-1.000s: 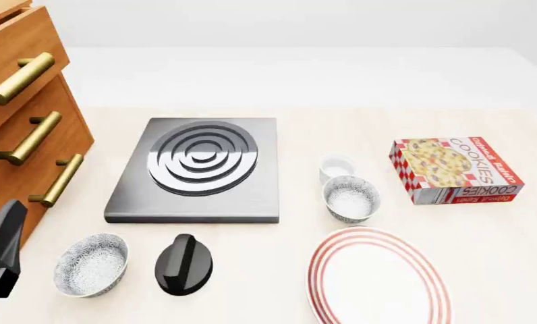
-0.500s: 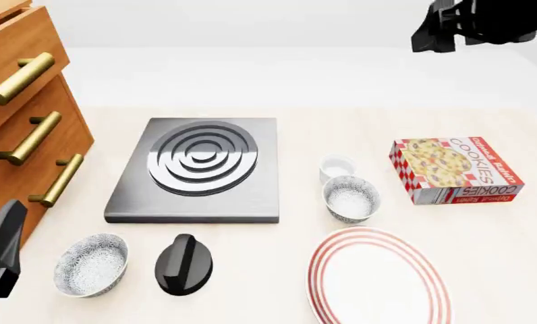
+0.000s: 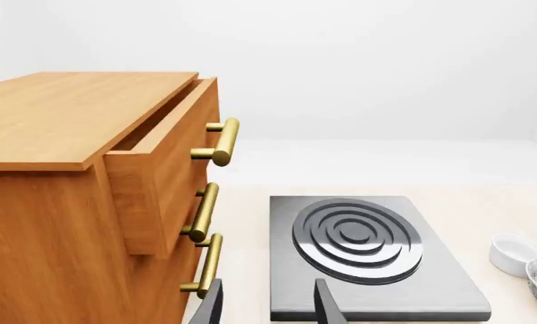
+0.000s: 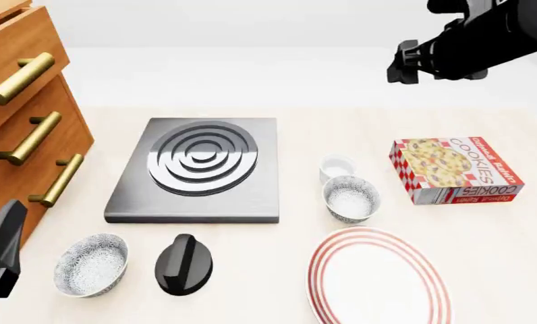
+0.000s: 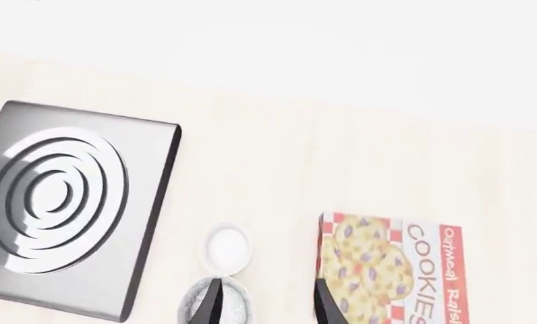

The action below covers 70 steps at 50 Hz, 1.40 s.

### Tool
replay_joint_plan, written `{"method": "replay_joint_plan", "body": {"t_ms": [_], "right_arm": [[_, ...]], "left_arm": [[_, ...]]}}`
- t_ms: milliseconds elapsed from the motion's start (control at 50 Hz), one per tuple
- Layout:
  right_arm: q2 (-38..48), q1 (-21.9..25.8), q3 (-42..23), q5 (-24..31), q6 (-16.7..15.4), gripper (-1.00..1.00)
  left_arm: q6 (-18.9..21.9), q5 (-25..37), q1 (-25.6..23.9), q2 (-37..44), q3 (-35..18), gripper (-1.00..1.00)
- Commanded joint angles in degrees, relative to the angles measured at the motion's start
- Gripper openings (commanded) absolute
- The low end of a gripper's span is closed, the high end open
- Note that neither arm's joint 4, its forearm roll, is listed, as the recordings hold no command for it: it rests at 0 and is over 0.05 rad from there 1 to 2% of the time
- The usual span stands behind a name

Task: Pick the akita bowl between the plate and the ramekin and place it on the plate.

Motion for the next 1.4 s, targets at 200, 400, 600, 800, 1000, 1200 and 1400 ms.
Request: {"method": "replay_joint_plan", "body": {"t_ms": [200,400,600,800,1000,1200,1400], "right_arm": [[-3.0,-0.6,7.6,-2.2,1.7,1.0],[-1.8,-0.6,9.6,-4.1,1.4,1.0],[0.1,-1.1,12.3,-6.9,2.3,1.0],[2.4,-0.7,15.1,-9.9,3.0,1.0],[3.7,0.1,17.3,-12.1,4.6,1.0],[3.5,1.2,19.5,-13.2,5.8,1.0],[5.4,1.9,23.3,-17.1,8.2,1.0]], "left_arm": [[0.0,0.0,0.0,0.0,0.0,1.0],[0.0,0.0,0.0,0.0,0.0,1.0],[0.0,0.0,0.0,0.0,0.0,1.0],[0.0,0.0,0.0,0.0,0.0,1.0],[0.0,0.0,0.0,0.0,0.0,1.0],[0.0,0.0,0.0,0.0,0.0,1.0],[0.0,0.0,0.0,0.0,0.0,1.0]]}}
